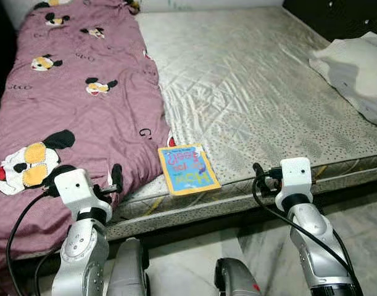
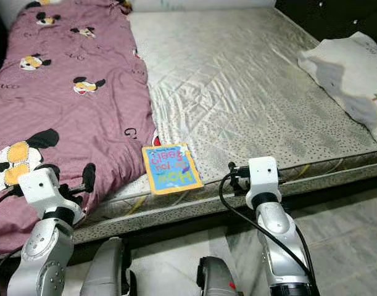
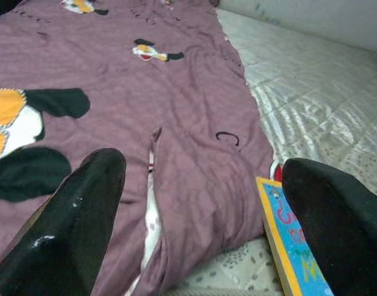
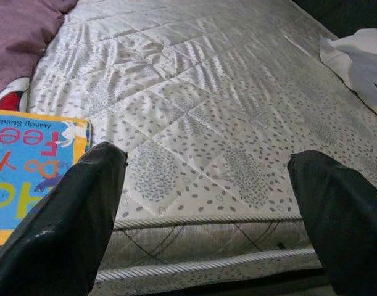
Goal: Clean up the room
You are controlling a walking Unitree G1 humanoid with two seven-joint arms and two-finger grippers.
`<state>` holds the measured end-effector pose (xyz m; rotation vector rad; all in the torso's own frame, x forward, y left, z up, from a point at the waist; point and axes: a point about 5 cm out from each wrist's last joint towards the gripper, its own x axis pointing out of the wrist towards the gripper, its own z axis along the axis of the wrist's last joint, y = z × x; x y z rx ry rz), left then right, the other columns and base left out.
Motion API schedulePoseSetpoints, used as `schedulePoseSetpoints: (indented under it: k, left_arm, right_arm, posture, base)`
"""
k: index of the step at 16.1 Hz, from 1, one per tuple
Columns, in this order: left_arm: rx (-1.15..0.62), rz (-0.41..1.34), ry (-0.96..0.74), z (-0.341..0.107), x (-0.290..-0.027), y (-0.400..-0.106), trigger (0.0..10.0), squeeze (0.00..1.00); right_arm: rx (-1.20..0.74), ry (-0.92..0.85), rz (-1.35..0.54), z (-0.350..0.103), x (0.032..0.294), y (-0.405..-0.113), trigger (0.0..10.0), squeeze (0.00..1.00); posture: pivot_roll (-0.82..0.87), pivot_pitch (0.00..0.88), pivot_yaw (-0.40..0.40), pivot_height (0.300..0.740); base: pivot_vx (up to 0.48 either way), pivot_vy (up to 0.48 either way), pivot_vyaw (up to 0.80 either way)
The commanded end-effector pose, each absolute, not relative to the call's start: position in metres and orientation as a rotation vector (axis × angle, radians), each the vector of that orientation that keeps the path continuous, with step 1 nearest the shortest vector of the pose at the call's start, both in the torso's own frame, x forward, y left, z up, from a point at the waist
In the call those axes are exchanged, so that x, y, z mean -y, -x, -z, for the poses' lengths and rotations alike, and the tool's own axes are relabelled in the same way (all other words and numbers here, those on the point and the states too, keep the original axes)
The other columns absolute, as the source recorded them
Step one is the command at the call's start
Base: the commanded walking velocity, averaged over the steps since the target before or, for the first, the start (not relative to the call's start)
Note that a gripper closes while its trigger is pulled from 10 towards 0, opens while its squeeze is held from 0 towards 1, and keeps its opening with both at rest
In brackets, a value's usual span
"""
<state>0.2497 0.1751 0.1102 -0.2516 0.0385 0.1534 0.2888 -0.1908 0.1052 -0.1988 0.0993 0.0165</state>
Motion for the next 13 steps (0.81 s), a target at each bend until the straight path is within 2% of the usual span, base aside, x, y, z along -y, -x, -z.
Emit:
schedulePoseSetpoints:
  k: [1,5,13]
  left_arm:
    - [-0.019,-0.139,0.242,-0.1129,-0.1745,-0.2477,10.0,0.0]
    - [-0.022,-0.131,0.25,-0.113,-0.1727,-0.249,10.0,0.0]
    - [-0.017,-0.11,0.262,-0.1133,-0.1698,-0.2504,10.0,0.0]
  right_arm:
    - [-0.102,0.204,-0.022,-0.104,0.1915,-0.2885,10.0,0.0]
    - [-0.099,0.207,-0.026,-0.1034,0.1907,-0.2884,10.0,0.0]
    - [-0.093,0.212,-0.031,-0.1032,0.1893,-0.2909,10.0,0.0]
  posture:
    - [-0.06,0.153,-0.046,0.627]
    - [-0.06,0.15,-0.043,0.627]
    - [-0.06,0.15,-0.045,0.627]
  base:
    - [0.24,0.0,0.0]
    - [0.264,0.0,0.0]
    - [0.363,0.0,0.0]
